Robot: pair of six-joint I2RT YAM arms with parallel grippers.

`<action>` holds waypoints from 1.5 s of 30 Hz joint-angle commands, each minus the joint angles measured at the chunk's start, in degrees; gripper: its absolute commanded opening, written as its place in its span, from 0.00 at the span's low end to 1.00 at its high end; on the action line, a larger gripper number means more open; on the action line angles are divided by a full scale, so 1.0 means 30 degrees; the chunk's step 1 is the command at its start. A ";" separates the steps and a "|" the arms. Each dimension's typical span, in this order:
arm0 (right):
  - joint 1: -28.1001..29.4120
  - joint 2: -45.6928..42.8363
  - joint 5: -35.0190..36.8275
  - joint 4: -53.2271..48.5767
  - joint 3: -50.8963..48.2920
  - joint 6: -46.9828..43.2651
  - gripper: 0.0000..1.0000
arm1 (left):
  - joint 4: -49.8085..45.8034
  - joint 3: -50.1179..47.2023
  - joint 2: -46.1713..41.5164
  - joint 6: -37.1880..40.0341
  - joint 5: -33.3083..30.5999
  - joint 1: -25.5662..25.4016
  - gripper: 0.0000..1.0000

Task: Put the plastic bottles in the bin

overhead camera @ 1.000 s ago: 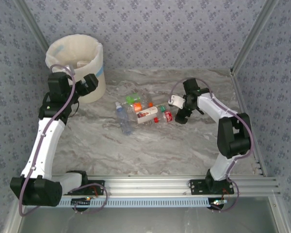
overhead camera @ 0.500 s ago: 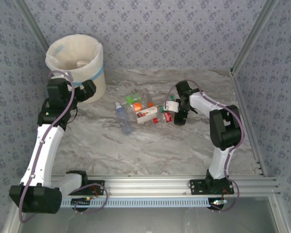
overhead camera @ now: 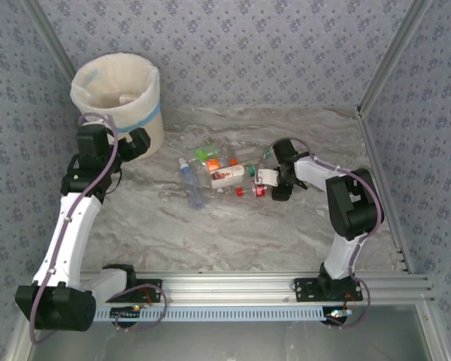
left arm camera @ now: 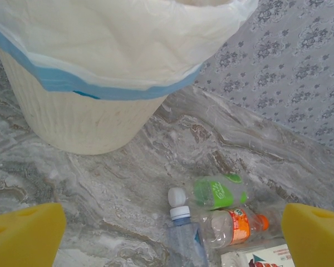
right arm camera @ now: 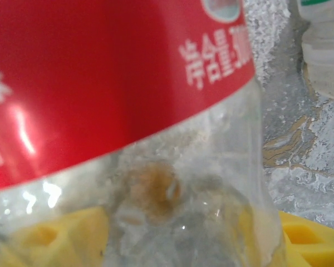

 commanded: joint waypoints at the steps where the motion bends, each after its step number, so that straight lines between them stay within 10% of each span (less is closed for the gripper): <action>1: 0.0276 -0.1279 0.0277 0.0688 -0.0911 0.0349 0.51 | 0.0320 -0.0125 -0.0261 -0.0206 0.0030 0.0101 1.00; 17: 0.2003 -0.8810 -0.2345 0.3512 -0.4075 1.1245 0.41 | 0.4616 -0.2132 -0.0148 -0.1508 0.6037 -0.0382 0.99; 27: 0.4122 -1.1815 -0.2858 0.6826 -0.6212 1.9623 0.39 | 0.5943 -0.2003 0.0780 -0.0761 0.7218 -0.3814 0.99; 45: 0.7502 -1.0954 0.0573 0.7810 -0.5508 2.3596 0.40 | 0.8206 -0.0031 0.4636 -0.0926 0.7499 -0.9115 0.97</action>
